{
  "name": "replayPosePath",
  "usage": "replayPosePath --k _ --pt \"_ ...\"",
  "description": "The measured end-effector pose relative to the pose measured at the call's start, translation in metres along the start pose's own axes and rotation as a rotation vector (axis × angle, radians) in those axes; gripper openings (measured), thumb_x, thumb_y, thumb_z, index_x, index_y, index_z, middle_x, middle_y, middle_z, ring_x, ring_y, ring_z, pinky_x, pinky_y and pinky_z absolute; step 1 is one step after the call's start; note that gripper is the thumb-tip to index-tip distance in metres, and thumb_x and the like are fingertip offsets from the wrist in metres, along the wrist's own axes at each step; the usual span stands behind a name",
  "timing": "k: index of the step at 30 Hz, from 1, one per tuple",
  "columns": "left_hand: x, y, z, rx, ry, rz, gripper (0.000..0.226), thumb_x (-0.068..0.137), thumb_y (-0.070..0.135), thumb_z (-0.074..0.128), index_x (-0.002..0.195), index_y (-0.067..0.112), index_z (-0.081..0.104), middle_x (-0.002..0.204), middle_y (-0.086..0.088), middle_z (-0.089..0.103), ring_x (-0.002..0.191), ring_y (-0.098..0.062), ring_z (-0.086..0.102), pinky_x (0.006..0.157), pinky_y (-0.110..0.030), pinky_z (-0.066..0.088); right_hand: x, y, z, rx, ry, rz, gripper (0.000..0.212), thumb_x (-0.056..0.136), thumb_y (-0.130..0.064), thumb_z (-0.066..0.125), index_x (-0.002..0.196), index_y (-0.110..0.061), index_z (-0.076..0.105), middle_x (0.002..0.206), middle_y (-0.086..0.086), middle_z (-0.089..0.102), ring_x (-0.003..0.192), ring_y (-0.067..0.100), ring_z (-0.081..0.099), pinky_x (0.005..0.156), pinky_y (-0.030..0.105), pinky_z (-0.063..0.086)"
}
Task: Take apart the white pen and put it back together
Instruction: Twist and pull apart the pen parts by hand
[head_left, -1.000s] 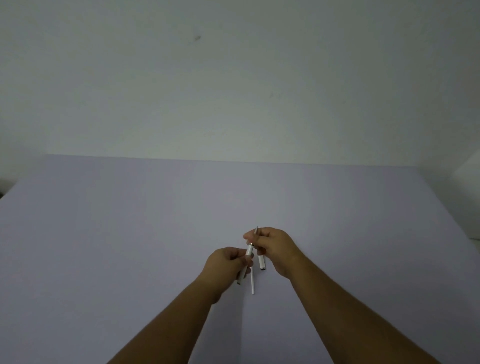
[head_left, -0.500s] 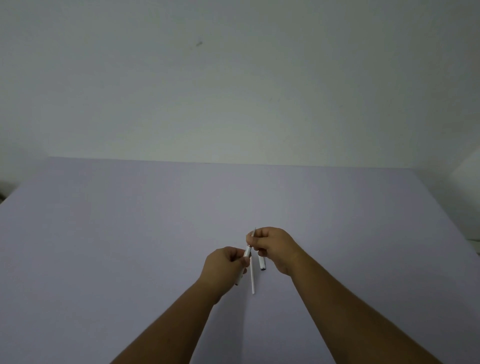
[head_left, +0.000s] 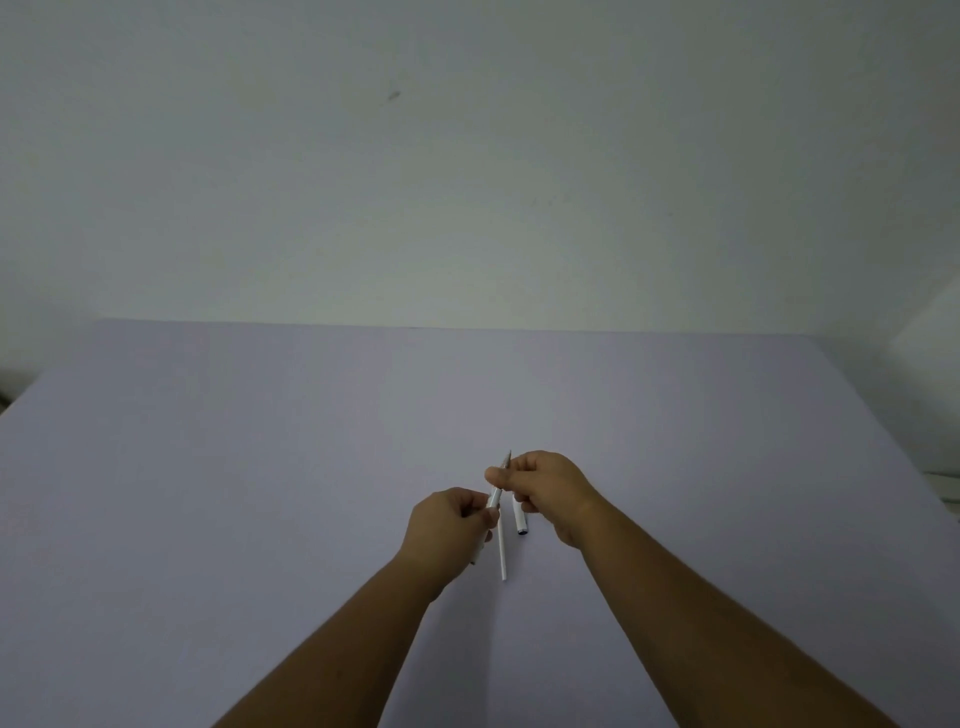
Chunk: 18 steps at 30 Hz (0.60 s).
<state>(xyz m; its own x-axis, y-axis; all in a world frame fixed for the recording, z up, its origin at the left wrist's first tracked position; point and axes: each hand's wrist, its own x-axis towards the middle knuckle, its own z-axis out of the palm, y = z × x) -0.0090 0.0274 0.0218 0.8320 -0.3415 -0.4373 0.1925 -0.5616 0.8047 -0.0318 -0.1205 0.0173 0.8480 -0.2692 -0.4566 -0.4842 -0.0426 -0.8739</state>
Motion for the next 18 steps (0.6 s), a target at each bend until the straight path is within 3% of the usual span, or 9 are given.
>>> replayPosePath --k 3,5,8,11,13,15,18 --pt "-0.0013 0.0017 0.0013 0.013 -0.004 0.004 0.014 0.092 0.019 0.061 0.098 0.01 0.071 0.078 -0.003 0.067 0.065 -0.012 0.059 0.054 -0.017 0.047 -0.001 0.0001 -0.003 0.054 -0.039 -0.033 0.007 0.085 -0.013 0.066 0.082 -0.019 0.069 0.086 0.001 0.067 0.079 0.014 0.057 0.075 0.027 0.049" --pt "-0.0021 0.0031 0.0005 0.014 -0.001 0.003 0.015 0.091 0.018 0.061 0.098 0.01 0.071 0.077 -0.003 0.067 0.064 -0.012 0.058 0.053 -0.017 0.046 -0.0032 -0.0022 -0.0047 0.082 -0.068 -0.033 0.009 0.088 -0.015 0.062 0.086 -0.021 0.069 0.095 0.002 0.068 0.086 0.014 0.058 0.076 0.025 0.048" --pt "-0.003 0.0049 0.0012 0.022 -0.004 0.009 0.016 0.092 0.018 0.06 0.098 0.009 0.071 0.076 -0.003 0.067 0.064 -0.013 0.059 0.055 -0.017 0.048 -0.005 -0.0044 -0.0034 0.041 -0.015 -0.001 0.015 0.084 -0.033 0.068 0.08 -0.019 0.066 0.085 -0.002 0.065 0.082 0.015 0.056 0.075 0.027 0.049" --pt "-0.0042 0.0063 0.0034 0.041 -0.009 0.013 0.015 0.092 0.017 0.06 0.099 0.009 0.071 0.077 -0.003 0.067 0.063 -0.013 0.058 0.055 -0.017 0.048 -0.0033 -0.0024 -0.0037 0.029 0.002 -0.025 0.004 0.084 -0.02 0.068 0.081 -0.02 0.068 0.084 -0.003 0.066 0.085 0.016 0.059 0.077 0.027 0.05" --pt "-0.0046 0.0064 0.0037 0.049 -0.007 0.013 0.015 0.092 0.017 0.059 0.099 0.01 0.071 0.077 -0.003 0.067 0.063 -0.013 0.058 0.054 -0.016 0.047 -0.003 -0.0021 -0.0057 0.068 -0.039 -0.034 0.009 0.085 -0.013 0.066 0.088 -0.02 0.07 0.093 -0.001 0.069 0.09 0.015 0.06 0.076 0.024 0.05" --pt "-0.0048 0.0061 0.0034 0.048 0.0 0.015 0.015 0.092 0.018 0.059 0.099 0.01 0.071 0.078 -0.003 0.067 0.065 -0.014 0.059 0.055 -0.016 0.048 -0.0041 -0.0028 -0.0056 0.085 -0.044 -0.008 0.007 0.085 -0.019 0.067 0.092 -0.019 0.07 0.094 0.001 0.068 0.088 0.015 0.059 0.076 0.025 0.049" --pt "-0.0061 0.0062 0.004 0.043 -0.002 0.018 0.015 0.092 0.019 0.059 0.098 0.011 0.07 0.08 -0.004 0.069 0.065 -0.014 0.06 0.055 -0.016 0.048 -0.0058 -0.0034 -0.0035 0.072 0.011 0.014 0.011 0.082 -0.029 0.071 0.081 -0.018 0.067 0.081 -0.002 0.065 0.078 0.013 0.056 0.074 0.027 0.048"
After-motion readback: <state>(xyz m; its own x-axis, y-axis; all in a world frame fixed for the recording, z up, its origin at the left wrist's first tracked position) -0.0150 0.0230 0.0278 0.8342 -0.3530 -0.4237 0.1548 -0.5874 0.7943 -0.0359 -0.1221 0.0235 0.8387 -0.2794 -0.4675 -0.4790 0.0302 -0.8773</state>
